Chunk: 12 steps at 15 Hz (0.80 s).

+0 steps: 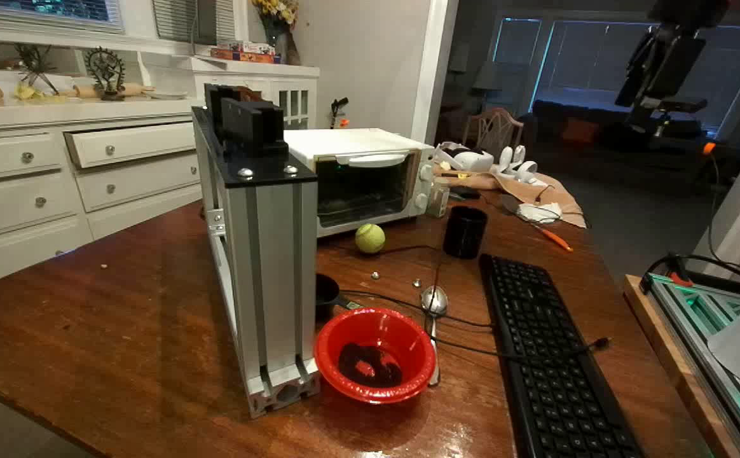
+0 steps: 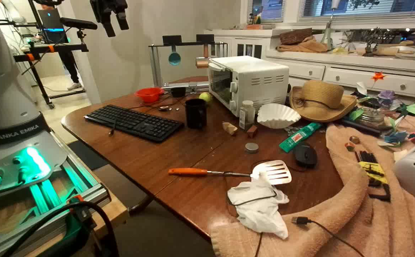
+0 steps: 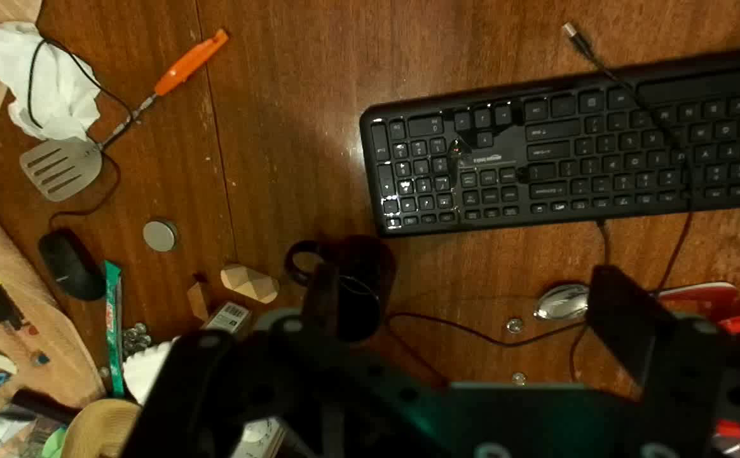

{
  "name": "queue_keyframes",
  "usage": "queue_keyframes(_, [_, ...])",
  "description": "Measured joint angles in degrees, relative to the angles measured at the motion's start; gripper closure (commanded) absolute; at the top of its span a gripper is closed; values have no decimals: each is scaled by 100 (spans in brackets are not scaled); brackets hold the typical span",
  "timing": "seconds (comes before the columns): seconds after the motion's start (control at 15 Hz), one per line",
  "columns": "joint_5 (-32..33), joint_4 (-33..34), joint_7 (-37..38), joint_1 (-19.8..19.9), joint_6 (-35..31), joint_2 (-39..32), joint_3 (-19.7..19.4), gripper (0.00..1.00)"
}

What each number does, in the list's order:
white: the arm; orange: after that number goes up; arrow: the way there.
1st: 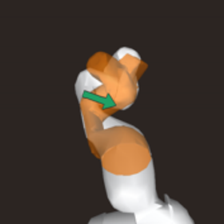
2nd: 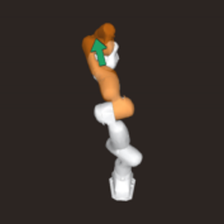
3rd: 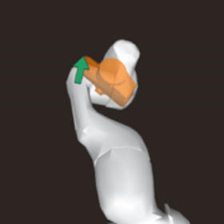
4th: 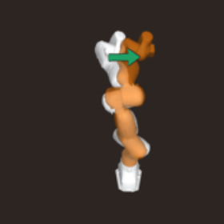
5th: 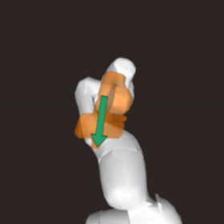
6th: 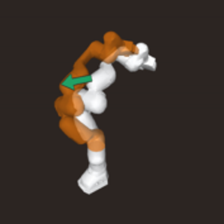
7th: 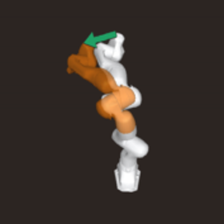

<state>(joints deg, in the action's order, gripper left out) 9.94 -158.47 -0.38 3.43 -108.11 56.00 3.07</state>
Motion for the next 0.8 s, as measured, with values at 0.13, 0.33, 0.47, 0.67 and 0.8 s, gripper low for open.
queue_keyframes(0.13, [0,-114,0,0,5,-15,0,0])
queue_keyframes(0.33, [0,-134,0,0,5,-50,0,0])
queue_keyframes(0.47, [0,-134,0,0,5,-55,0,0])
queue_keyframes(0.67, [0,-27,-137,-80,-29,-87,-13,0])
queue_keyframes(0.8, [0,122,-431,-285,-115,-198,-13,0])
